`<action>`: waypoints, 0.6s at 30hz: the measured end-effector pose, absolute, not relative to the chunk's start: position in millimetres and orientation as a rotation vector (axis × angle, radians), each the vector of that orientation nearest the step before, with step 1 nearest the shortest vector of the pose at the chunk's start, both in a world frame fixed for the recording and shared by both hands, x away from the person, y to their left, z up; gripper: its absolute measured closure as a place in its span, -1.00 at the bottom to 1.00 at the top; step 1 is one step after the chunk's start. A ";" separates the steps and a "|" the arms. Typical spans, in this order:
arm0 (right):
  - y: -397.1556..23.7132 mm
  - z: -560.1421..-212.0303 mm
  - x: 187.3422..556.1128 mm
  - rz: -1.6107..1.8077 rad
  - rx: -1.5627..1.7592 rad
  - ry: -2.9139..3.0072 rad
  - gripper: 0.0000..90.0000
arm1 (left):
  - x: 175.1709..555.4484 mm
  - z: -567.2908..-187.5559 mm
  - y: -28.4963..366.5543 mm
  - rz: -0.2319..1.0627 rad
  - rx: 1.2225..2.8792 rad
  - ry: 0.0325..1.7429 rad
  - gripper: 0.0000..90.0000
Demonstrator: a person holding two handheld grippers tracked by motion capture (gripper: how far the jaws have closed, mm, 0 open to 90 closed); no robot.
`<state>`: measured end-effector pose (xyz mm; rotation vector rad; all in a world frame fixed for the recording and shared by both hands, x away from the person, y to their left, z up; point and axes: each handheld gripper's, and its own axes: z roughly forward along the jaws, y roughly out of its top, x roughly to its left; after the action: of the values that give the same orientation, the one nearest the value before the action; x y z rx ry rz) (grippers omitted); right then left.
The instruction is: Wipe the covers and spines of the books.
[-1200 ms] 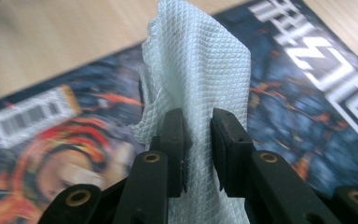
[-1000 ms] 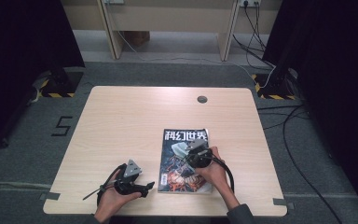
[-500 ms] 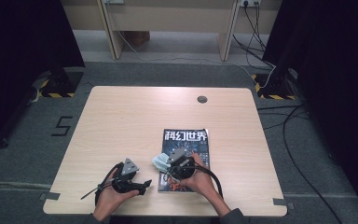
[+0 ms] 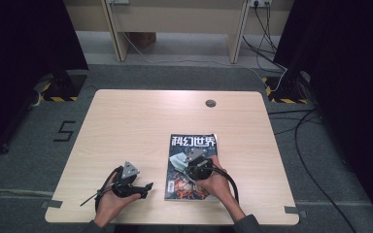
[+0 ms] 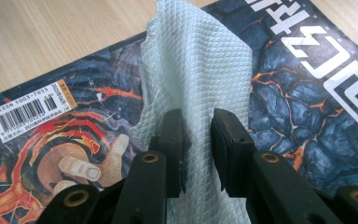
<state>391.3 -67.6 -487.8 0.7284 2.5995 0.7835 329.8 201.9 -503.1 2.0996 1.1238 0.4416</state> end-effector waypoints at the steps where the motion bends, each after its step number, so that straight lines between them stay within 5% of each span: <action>1: -65.3 -488.1 390.1 0.785 0.716 2.602 0.66 | 330.1 -503.2 202.9 0.447 2.103 1.130 -0.55; 18: -32.3 -489.3 340.1 0.856 0.544 2.694 0.65 | 338.7 -501.3 234.7 0.481 2.004 1.273 -0.56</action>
<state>340.1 -32.3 -489.3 0.5444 2.6936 0.8564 338.7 234.7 -501.3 2.0044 1.2729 0.4813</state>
